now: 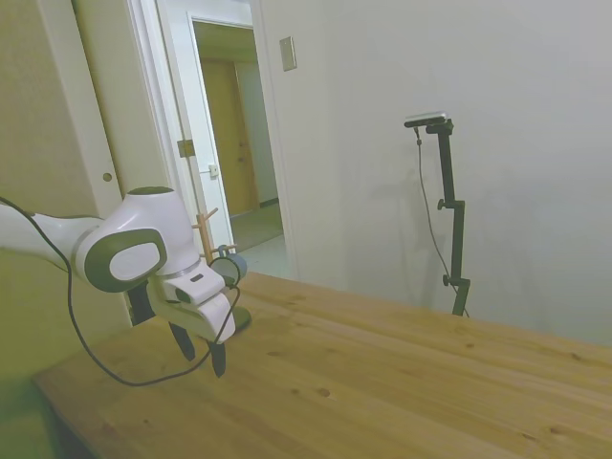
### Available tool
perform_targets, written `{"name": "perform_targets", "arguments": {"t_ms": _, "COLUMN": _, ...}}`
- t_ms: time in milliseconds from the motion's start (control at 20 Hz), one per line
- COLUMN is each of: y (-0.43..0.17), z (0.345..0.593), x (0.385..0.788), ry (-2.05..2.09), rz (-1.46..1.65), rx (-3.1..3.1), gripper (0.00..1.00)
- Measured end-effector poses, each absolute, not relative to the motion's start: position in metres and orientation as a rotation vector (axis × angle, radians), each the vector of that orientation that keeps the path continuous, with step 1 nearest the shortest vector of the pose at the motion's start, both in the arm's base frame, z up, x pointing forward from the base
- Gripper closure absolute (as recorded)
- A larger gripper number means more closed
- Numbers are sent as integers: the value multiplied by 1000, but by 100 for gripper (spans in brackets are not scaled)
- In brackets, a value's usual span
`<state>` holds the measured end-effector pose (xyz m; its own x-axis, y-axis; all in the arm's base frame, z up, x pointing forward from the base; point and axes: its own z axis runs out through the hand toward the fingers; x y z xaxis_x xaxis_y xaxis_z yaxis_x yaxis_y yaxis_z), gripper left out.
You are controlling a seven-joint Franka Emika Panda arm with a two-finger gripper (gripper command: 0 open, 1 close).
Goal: Unload the mug
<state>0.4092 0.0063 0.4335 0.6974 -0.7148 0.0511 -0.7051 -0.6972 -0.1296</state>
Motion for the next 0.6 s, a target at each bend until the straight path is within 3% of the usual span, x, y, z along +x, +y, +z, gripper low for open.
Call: {"name": "perform_targets", "arguments": {"t_ms": 600, "y": 6, "z": 429, "x": 419, "ry": 1155, "rz": -186, "rx": -2813, "gripper": 0}}
